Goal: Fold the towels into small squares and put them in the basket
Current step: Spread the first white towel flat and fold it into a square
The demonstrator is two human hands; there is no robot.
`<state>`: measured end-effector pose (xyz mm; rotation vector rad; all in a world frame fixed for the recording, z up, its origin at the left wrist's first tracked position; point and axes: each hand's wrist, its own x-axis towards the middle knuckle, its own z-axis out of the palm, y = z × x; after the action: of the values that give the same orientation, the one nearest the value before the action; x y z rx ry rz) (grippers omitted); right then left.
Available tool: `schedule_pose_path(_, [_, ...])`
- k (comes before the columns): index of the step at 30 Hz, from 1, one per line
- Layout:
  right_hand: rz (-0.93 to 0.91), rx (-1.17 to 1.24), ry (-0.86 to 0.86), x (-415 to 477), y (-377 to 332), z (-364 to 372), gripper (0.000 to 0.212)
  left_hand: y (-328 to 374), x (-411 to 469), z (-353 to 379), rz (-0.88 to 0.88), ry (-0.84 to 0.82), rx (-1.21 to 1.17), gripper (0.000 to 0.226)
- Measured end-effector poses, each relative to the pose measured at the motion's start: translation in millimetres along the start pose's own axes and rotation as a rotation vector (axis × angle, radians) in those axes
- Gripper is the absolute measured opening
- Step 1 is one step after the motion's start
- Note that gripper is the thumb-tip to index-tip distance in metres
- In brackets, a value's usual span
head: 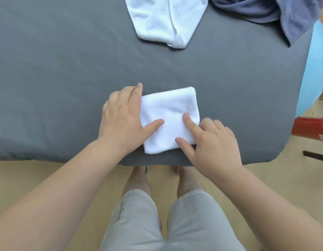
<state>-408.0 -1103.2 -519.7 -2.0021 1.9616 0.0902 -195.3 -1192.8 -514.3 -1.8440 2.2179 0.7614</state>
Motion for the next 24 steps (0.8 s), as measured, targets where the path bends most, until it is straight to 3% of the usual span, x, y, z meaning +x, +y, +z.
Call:
schedule_pose_path(5, [-0.025,0.105,0.152,17,4,-11,0.041,0,12,0,0.026,-0.052,0.014,0.098])
schedule_pose_path(7, [-0.003,0.115,0.08,42,7,-17,0.065,1,21,-6,0.068,-0.054,0.035,0.097])
schedule_pose_path(10, [-0.059,0.043,-0.207,78,6,-31,0.099,5,36,-17,0.191,-0.134,0.126,0.099])
schedule_pose_path(14, [-0.208,-0.075,-0.402,115,4,-44,0.079,16,54,-26,0.282,-0.242,0.225,0.073])
schedule_pose_path(18, [-0.262,-0.168,-0.467,124,4,-45,0.062,28,63,-26,0.358,-0.253,0.308,0.044])
schedule_pose_path(21, [-0.261,-0.142,-0.415,122,5,-43,0.047,32,64,-24,0.397,-0.178,0.325,0.033])
schedule_pose_path(24, [-0.216,-0.039,-0.197,120,9,-43,0.036,28,67,-28,0.418,-0.02,0.341,0.032])
